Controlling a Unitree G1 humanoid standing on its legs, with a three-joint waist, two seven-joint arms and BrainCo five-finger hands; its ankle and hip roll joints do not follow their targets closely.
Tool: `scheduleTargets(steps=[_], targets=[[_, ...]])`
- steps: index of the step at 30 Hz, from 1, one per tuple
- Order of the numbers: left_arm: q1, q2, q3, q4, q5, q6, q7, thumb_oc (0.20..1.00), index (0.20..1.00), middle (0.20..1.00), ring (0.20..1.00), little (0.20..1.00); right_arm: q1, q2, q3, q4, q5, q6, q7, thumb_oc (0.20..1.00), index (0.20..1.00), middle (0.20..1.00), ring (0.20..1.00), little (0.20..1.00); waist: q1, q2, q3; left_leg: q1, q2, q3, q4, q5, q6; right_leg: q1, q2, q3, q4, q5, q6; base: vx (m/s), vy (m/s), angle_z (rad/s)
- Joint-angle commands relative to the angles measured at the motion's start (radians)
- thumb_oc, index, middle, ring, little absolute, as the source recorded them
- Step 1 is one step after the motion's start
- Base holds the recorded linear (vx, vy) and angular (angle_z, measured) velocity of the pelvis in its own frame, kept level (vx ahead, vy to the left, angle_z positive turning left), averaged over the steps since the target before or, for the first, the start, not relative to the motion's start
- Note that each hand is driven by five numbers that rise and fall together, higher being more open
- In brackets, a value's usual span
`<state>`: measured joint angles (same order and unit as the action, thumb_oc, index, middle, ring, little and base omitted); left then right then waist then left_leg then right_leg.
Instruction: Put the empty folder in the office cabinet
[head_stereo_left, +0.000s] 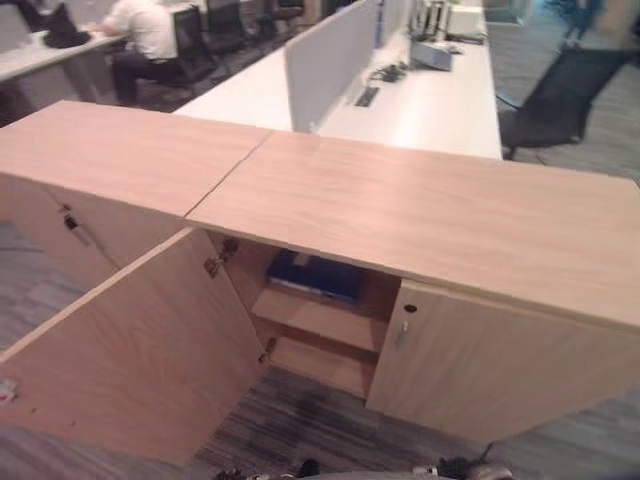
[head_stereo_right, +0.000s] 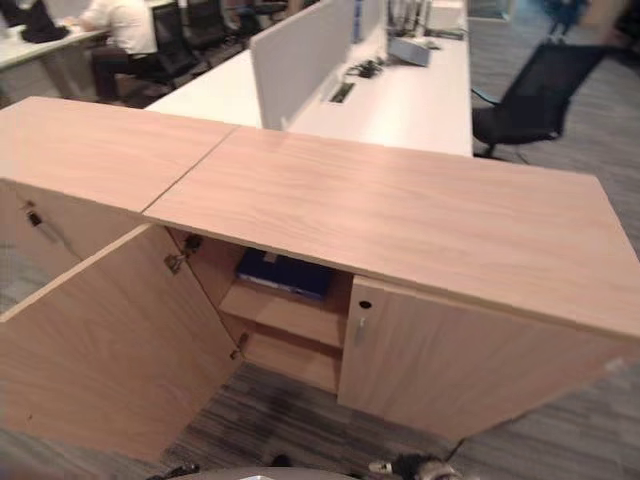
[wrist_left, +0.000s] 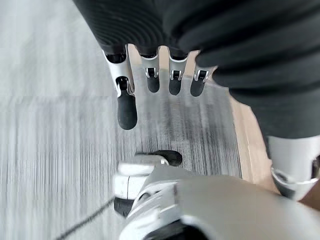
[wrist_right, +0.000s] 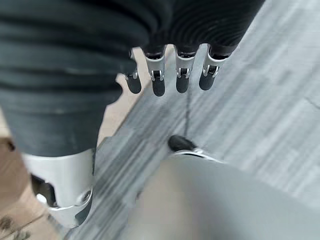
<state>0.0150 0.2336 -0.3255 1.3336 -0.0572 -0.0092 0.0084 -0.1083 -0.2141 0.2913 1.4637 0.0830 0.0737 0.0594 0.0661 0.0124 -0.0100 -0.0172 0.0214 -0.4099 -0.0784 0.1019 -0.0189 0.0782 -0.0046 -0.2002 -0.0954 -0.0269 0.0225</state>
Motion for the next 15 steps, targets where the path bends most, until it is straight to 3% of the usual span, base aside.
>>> scheduleTargets(steps=[1,6,9,10,11,13,14,15], targets=[[-0.053,0.005,0.054,0.036,-0.091,-0.012,-0.016,1.000,1.000,1.000,1.000,1.000,-0.033,0.038,0.068,0.015,0.016,-0.016,-0.004,1.000,1.000,1.000,1.000,1.000,0.025,-0.055,0.029,-0.002,-0.071,0.045,-0.005,-0.065,-0.043,-0.021,-0.030,0.002,0.032,-0.042,0.047,0.02,-0.232,0.88],[-0.078,0.005,0.099,0.006,-0.195,-0.019,-0.001,1.000,1.000,1.000,1.000,1.000,-0.014,0.031,0.082,-0.025,0.025,-0.035,-0.010,1.000,1.000,1.000,1.000,1.000,0.046,-0.065,0.088,-0.087,-0.070,0.007,0.122,-0.070,-0.078,-0.015,-0.019,-0.063,0.044,-0.059,0.022,-0.08,-0.198,0.46],[-0.101,0.009,0.128,-0.059,-0.266,-0.043,0.028,1.000,1.000,1.000,1.000,1.000,-0.037,0.003,0.042,-0.028,0.067,-0.045,-0.029,1.000,1.000,1.000,1.000,1.000,0.046,-0.059,0.124,-0.167,0.004,0.210,0.174,-0.051,-0.077,0.006,-0.026,-0.124,0.024,-0.064,0.022,-0.13,-0.067,0.92],[-0.102,0.009,0.128,-0.059,-0.266,-0.043,0.028,1.000,1.000,1.000,1.000,1.000,-0.038,0.003,0.042,-0.028,0.067,-0.045,-0.029,1.000,1.000,1.000,1.000,1.000,0.045,-0.059,0.122,-0.170,0.003,0.209,0.174,-0.049,-0.076,0.004,-0.027,-0.125,0.024,-0.063,0.022,-0.04,-0.024,0.51],[-0.101,0.017,0.139,-0.088,-0.278,-0.052,0.036,1.000,1.000,1.000,1.000,1.000,-0.048,0.000,0.033,-0.022,0.080,-0.046,-0.037,1.000,1.000,1.000,1.000,1.000,0.050,-0.060,0.123,-0.172,0.035,0.277,0.179,-0.047,-0.068,0.011,-0.028,-0.132,0.016,-0.059,0.022,0.01,-0.019,0.26],[-0.085,0.030,0.164,-0.127,-0.312,-0.059,0.047,1.000,1.000,1.000,1.000,1.000,-0.052,-0.007,0.015,-0.011,0.093,-0.048,-0.040,1.000,1.000,1.000,1.000,1.000,0.057,-0.056,0.114,-0.149,0.075,0.316,0.162,-0.041,-0.077,0.030,-0.028,-0.141,0.008,-0.062,0.019,0.06,-0.010,0.06],[-0.049,0.063,0.188,-0.231,-0.348,-0.057,0.047,1.000,1.000,1.000,1.000,1.000,-0.040,-0.016,0.006,-0.017,0.095,-0.051,-0.039,1.000,1.000,1.000,1.000,1.000,0.057,-0.049,0.107,-0.136,0.091,0.319,0.138,-0.028,-0.082,0.034,-0.029,-0.147,0.008,-0.064,0.020,0.09,0.027,0.04],[-0.010,0.091,0.223,-0.449,-0.382,-0.068,0.072,1.000,1.000,1.000,1.000,1.000,-0.027,-0.029,-0.015,-0.005,0.089,-0.046,-0.039,1.000,1.000,1.000,1.000,1.000,0.062,-0.038,0.099,-0.117,0.118,0.320,0.104,-0.008,-0.091,0.041,-0.028,-0.158,0.008,-0.068,0.017,0.10,0.055,0.20]])
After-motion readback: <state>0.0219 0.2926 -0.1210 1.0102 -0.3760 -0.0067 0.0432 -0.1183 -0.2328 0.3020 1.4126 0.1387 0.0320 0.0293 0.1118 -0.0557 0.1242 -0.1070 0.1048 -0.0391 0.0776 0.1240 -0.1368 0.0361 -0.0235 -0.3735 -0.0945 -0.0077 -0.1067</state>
